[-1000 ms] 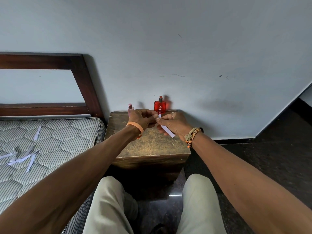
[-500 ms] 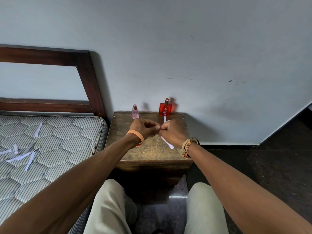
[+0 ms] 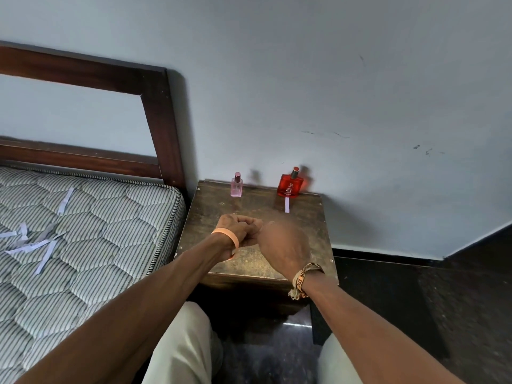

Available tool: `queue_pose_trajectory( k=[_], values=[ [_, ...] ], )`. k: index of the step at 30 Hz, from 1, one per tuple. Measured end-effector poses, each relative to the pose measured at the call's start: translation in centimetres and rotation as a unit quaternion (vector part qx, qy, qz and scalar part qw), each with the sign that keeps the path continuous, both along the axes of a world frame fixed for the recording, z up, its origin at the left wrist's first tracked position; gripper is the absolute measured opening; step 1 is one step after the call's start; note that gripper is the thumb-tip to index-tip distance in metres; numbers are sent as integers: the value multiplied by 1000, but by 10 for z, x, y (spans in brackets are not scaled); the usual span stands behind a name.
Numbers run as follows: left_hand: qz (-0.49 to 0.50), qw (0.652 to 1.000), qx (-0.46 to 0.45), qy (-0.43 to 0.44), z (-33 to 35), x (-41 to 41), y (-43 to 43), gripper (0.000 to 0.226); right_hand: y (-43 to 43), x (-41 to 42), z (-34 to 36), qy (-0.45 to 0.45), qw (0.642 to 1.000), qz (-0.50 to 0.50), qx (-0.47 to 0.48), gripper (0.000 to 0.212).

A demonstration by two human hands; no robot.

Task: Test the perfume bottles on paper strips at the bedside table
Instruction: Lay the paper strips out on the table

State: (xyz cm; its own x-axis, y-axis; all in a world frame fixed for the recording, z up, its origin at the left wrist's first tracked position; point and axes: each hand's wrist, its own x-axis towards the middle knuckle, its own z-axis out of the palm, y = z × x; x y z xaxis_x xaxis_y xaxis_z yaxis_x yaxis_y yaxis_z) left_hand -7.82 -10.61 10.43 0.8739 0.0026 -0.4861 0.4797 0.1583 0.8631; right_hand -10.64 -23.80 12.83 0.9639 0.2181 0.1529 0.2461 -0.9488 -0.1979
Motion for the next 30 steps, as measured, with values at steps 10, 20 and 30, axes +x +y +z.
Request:
queue_pose_trajectory(
  k=[10,20,30],
  values=[
    [-98,991,86,27,-39,32,69,15,41,38,-46,239,906,-53,344,23],
    [-21,956,293,-11,-81,82,120,15,117,94,-103,317,844,-107,418,24],
    [-8,917,399,-30,-122,85,136,8,141,114,-133,386,784,-161,459,15]
  ],
)
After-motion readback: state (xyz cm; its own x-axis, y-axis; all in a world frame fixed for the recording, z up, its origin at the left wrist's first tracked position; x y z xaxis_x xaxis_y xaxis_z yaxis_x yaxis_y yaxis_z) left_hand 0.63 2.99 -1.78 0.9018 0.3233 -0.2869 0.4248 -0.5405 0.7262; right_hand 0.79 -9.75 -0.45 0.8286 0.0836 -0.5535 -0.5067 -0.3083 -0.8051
